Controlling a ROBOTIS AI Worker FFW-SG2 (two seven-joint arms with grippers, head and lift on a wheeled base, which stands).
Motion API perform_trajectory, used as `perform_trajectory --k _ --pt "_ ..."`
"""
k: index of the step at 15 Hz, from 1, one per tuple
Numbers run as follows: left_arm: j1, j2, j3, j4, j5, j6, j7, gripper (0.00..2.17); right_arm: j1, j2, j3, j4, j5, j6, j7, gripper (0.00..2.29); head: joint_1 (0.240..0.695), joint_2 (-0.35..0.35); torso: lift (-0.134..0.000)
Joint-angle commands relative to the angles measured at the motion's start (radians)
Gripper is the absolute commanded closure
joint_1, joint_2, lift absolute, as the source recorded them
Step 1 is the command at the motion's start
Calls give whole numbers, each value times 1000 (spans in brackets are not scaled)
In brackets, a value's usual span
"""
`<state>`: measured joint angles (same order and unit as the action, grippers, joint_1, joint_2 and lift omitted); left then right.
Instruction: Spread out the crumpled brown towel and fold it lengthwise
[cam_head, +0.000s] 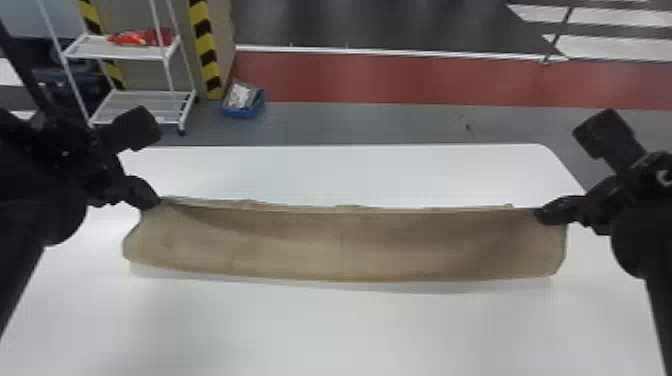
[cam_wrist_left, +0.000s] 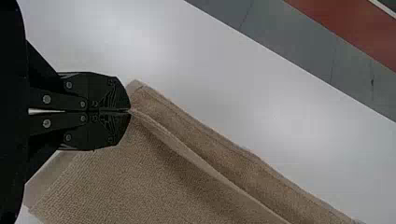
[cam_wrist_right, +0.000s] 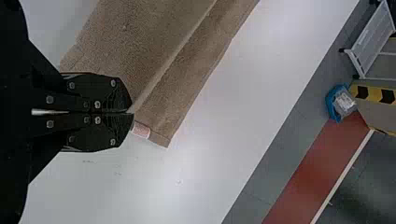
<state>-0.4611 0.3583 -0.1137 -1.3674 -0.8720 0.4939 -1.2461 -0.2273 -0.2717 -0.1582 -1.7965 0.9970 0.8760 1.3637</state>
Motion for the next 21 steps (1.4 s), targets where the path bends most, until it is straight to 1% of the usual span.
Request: perform_trajectory --k 1,4,10,18,21 --pt "-34 -2 -17 53 -12 -1 5 1592 -32 2 11 43 25 -2 3 2256 695 -60 -125" --pt "-51 -6 -23 96 -24 -10 17 1592 -52 6 43 71 49 -5 3 2256 695 -57 -125" --pt "-63 -2 -23 131 -35 -25 23 1592 -107 22 66 164 109 -33 3 2256 695 -42 -125" --pt "-80 -6 -27 153 -44 -28 36 1592 -135 31 74 218 134 -91 3 2253 695 -36 -125" --pt "-80 -9 -29 157 -45 -28 37 1592 -135 46 82 221 140 -91 3 2172 695 -31 -125"
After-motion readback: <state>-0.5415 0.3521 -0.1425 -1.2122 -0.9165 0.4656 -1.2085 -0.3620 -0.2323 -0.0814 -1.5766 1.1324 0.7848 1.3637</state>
